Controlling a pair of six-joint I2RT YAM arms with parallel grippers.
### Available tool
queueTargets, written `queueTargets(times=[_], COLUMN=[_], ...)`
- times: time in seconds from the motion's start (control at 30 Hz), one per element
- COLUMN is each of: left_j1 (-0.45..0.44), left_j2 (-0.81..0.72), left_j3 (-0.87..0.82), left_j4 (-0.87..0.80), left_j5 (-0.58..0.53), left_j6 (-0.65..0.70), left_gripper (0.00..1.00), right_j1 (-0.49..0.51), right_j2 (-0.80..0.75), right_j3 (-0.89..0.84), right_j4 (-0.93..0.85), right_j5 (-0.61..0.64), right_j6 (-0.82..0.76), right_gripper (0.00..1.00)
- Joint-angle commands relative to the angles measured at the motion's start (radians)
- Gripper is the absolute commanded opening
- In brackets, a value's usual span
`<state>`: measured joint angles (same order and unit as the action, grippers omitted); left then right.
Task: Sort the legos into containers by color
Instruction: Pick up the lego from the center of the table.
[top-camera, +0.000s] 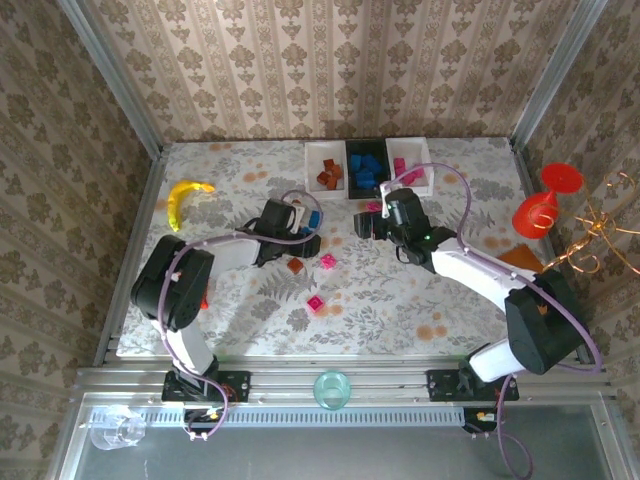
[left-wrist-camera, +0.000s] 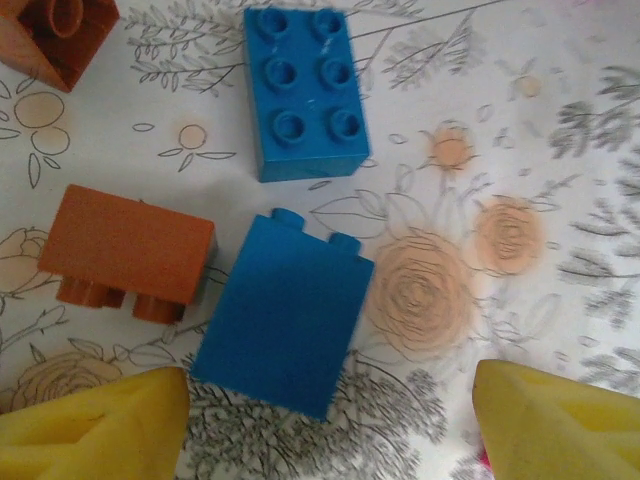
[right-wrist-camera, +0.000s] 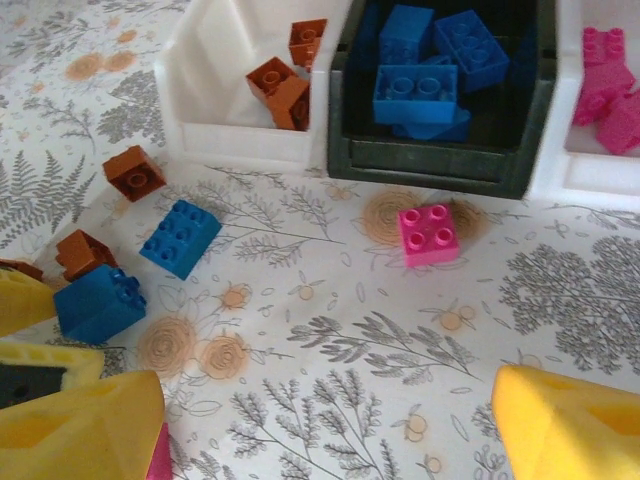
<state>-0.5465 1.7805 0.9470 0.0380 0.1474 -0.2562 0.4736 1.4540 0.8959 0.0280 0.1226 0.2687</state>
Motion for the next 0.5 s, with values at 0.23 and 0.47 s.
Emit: queueTargets(times=[0.23,0.47], left_j1=[-0.049,-0.086], left_j2=[0.093,0.099], left_j3=[0.108,0.115], left_j4=[-0.093,-0.086], left_j5=[-0.097,-0.139], left_j6=[0.091,0.090], left_gripper=[0.65,0.46], right_j1=[-0.039,-0.047], right_j2=[-0.095,-0.109], right_j3=[-0.069,-0.089], right_j4=[0.068,0.073], right_j5=[-0.050,-0.063], right_j6=[0.045,0.066], right_gripper=[0.88,0.88])
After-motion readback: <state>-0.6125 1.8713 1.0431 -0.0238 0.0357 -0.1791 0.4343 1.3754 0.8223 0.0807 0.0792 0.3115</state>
